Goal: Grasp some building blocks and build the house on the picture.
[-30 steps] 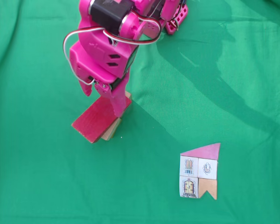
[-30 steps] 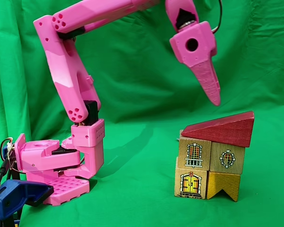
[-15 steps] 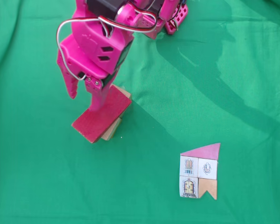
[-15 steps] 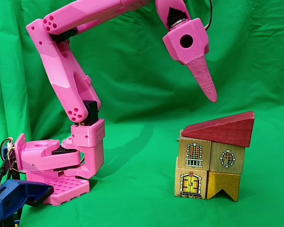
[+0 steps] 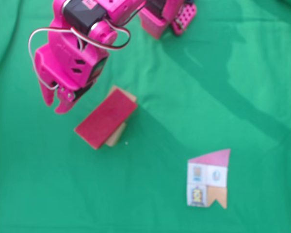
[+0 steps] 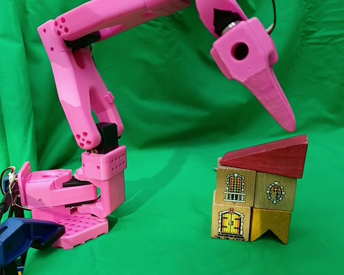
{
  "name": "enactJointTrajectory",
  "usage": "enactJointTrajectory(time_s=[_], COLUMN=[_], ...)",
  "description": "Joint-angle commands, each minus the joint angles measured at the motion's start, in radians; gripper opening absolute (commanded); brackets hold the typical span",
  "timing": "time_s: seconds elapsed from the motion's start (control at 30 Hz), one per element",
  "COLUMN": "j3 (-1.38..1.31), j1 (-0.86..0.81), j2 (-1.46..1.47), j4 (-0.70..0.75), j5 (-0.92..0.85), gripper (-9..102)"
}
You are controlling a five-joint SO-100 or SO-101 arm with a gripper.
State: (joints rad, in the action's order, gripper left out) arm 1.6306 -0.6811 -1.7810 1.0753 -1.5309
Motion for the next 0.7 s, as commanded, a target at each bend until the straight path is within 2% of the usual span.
enactJointTrajectory(time_s=[0.0, 0.67], j3=[-0.029, -0.029], j1=[0.006, 0.106], j2=[0.017, 0.092], j4=[-0.035, -0.037], j5=[-0.011, -0.011], gripper=[1, 1])
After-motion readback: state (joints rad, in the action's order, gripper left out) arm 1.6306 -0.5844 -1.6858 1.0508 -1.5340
